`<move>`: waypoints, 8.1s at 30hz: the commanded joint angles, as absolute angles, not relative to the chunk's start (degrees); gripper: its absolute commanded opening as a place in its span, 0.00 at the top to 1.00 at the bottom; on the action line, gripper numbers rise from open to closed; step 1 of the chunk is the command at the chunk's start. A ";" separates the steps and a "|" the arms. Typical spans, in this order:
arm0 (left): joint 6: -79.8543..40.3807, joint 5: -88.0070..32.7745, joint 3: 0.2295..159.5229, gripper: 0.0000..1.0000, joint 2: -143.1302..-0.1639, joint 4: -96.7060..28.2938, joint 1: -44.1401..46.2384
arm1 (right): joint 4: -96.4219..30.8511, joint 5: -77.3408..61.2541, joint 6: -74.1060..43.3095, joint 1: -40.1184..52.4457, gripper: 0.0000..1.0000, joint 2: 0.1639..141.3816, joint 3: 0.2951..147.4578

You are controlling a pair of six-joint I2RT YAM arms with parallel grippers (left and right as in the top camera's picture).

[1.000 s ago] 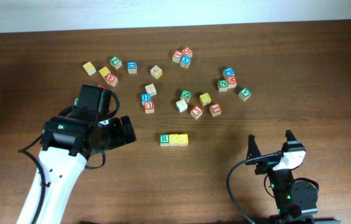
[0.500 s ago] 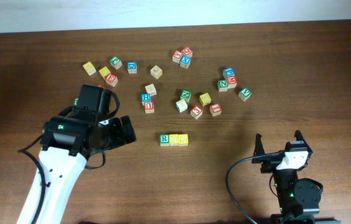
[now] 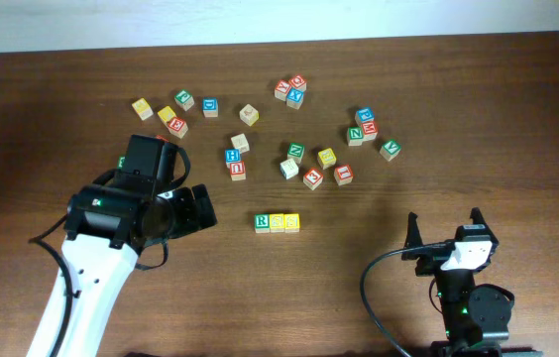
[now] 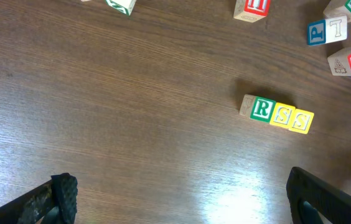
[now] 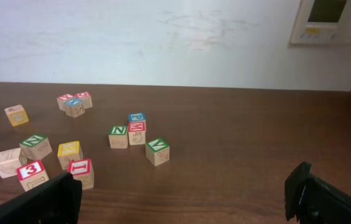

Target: Spell out RSS

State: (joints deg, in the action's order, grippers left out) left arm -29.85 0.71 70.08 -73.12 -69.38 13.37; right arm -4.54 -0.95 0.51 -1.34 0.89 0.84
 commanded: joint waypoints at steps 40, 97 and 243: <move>-29.95 1.32 70.54 0.01 -72.73 -69.30 13.23 | -4.54 -0.62 -0.25 0.10 0.02 0.19 0.32; -13.82 -0.27 33.23 0.01 -25.69 -43.44 -2.90 | -4.54 -0.62 -0.25 0.10 0.02 0.19 0.32; -2.11 3.25 0.51 0.01 -0.27 -4.64 -1.65 | -4.51 -0.62 -0.25 0.10 0.02 0.19 0.32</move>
